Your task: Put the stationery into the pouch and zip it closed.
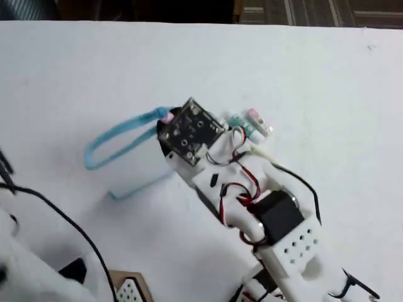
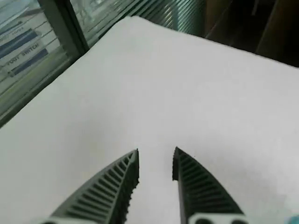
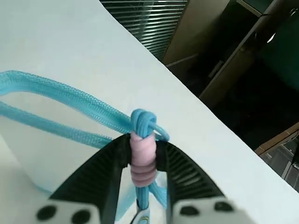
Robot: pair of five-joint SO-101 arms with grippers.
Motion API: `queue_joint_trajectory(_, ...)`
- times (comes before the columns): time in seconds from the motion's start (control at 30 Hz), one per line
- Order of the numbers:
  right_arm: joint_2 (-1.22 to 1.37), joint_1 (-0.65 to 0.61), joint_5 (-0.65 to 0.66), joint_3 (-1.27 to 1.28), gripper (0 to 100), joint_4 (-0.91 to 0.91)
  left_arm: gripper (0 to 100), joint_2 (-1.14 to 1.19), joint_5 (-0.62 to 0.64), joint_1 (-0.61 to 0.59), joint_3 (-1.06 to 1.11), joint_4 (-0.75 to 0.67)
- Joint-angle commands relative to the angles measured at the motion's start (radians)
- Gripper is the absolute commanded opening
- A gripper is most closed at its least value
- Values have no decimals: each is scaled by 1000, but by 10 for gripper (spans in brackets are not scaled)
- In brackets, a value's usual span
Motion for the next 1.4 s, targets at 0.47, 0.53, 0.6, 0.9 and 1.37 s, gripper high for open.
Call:
queue_joint_trajectory(0.47,94,50,-31,-15,17,-21,207,-4,390,613,101,3)
queue_joint_trajectory(0.53,94,74,-31,-15,17,-21,207,41,390,616,107,3)
queue_joint_trajectory(0.6,94,93,-31,-15,17,-21,204,93,370,616,109,5)
queue_joint_trajectory(0.9,101,116,-23,-15,17,-21,157,262,279,616,109,6)
queue_joint_trajectory(1.37,102,116,-21,11,17,-24,145,294,173,651,305,5)
